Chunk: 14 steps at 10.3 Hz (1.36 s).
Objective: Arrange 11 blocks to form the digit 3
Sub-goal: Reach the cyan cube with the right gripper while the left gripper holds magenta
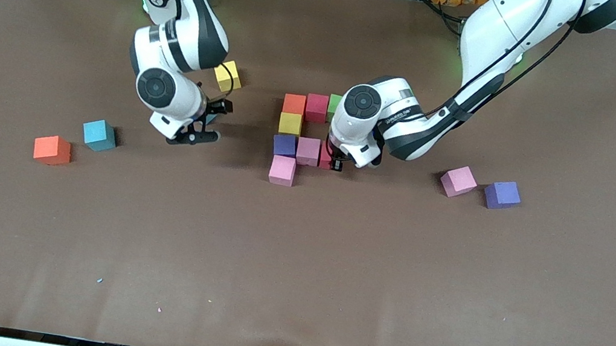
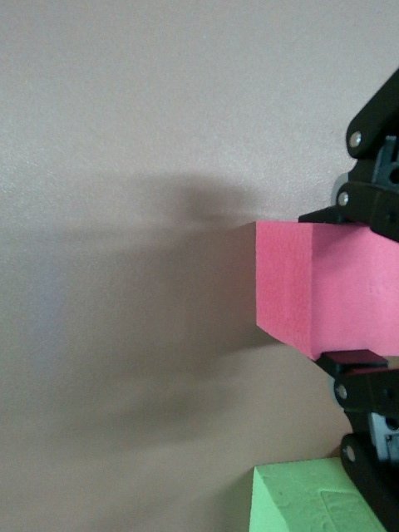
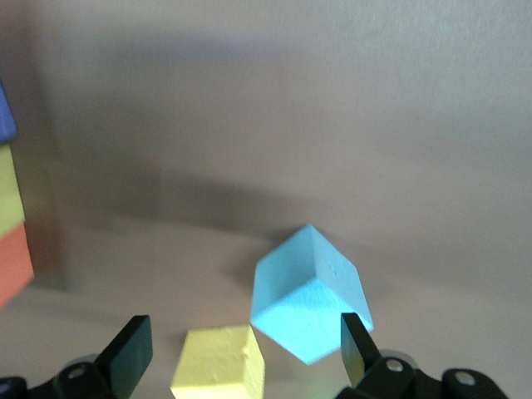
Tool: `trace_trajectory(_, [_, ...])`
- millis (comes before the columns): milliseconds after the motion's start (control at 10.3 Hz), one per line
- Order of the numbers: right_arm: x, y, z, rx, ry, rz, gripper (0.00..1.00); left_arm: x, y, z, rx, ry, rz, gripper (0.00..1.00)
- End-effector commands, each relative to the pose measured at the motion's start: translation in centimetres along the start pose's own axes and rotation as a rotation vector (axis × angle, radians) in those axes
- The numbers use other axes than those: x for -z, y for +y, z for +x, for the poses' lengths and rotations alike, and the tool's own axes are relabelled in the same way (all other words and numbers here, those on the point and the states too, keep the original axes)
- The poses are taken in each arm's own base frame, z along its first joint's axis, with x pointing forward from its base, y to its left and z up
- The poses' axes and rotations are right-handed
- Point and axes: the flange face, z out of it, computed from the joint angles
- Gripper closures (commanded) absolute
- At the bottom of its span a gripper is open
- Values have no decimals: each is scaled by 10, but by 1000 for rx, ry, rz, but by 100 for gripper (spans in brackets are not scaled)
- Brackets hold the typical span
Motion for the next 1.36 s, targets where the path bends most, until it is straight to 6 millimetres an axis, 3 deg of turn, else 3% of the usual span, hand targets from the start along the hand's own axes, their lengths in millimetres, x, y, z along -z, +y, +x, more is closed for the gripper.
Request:
trace_trajectory(0, [-3,3,-40,145,11,-84,0,-3,3,-5,7,1,-16,100])
trace_trajectory(194, [-18,-9,-51,311,21,-189,0,-1,6,-6,12,-2,-21,100])
trace_trajectory(389, [-53,-6,-62,393,68,-197,0,-2,4,-8,6,-2,-19,100])
trace_trajectory(583, [-62,-4,-65,437,83,-196,0,-3,1,-10,4,-1,-16,97])
trace_trajectory(778, [-64,-3,-61,459,103,-197,0,-3,1,-10,0,0,-17,81])
trace_trajectory(875, [-65,-3,-60,479,102,-201,0,-2,2,-10,0,-1,-18,54])
trace_trajectory(972, [-64,-3,-59,500,111,-202,0,-1,4,-8,4,-1,-18,1])
trace_trajectory(1264, [-72,4,-51,538,129,-206,0,4,6,-5,6,7,-23,0])
